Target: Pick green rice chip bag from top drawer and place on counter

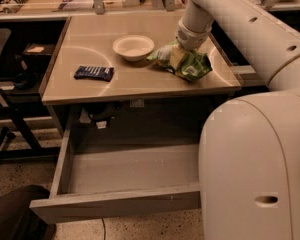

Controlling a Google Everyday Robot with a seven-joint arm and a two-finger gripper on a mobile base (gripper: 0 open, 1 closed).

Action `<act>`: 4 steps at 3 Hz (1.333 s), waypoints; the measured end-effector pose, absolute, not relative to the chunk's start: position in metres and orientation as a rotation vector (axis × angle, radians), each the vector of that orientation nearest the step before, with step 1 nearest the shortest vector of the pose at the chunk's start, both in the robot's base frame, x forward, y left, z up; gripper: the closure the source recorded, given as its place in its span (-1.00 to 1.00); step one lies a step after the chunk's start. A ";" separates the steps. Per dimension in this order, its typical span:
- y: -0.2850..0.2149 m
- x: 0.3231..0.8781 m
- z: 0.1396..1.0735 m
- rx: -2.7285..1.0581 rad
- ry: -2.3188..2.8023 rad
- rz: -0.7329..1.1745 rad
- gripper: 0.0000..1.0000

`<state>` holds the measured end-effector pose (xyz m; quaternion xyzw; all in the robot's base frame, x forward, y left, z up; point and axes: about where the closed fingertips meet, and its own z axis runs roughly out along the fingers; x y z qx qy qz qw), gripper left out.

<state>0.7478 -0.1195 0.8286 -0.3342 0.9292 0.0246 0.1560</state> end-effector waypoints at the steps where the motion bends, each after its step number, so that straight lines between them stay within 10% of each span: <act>1: -0.119 0.748 0.831 -0.957 2.661 0.070 0.61; 4: -0.119 0.748 0.831 -0.957 2.661 0.071 -0.79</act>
Offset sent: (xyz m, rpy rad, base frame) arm 0.0000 0.0000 0.0021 0.0000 0.0000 0.0000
